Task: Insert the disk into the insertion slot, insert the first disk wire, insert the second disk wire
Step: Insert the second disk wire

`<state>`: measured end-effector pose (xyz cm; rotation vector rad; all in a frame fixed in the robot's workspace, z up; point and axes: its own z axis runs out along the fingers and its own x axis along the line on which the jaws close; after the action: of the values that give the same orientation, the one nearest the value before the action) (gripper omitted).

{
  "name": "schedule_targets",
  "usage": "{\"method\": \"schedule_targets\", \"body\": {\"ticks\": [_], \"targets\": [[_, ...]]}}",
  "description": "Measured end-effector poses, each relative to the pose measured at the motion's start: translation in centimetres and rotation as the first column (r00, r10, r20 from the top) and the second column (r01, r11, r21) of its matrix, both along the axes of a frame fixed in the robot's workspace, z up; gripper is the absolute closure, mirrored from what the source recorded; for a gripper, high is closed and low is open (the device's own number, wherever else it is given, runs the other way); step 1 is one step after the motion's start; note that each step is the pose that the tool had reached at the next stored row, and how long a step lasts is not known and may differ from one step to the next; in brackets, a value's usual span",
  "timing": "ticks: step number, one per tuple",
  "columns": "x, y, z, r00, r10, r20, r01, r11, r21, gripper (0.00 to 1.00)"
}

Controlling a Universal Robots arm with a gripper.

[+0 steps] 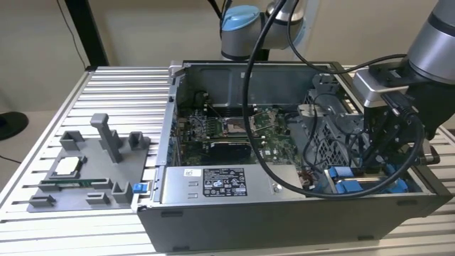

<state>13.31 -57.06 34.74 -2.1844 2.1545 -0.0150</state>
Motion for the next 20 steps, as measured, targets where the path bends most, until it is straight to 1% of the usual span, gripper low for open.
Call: {"method": "schedule_targets", "body": {"ticks": [11,20], "targets": [[0.0,0.0,-0.45,1.0,0.0,0.0011,0.0,1.0,0.0,1.0],[-0.01,-0.01,-1.02,1.0,0.0,0.0012,0.0,1.0,-0.001,1.0]]}}
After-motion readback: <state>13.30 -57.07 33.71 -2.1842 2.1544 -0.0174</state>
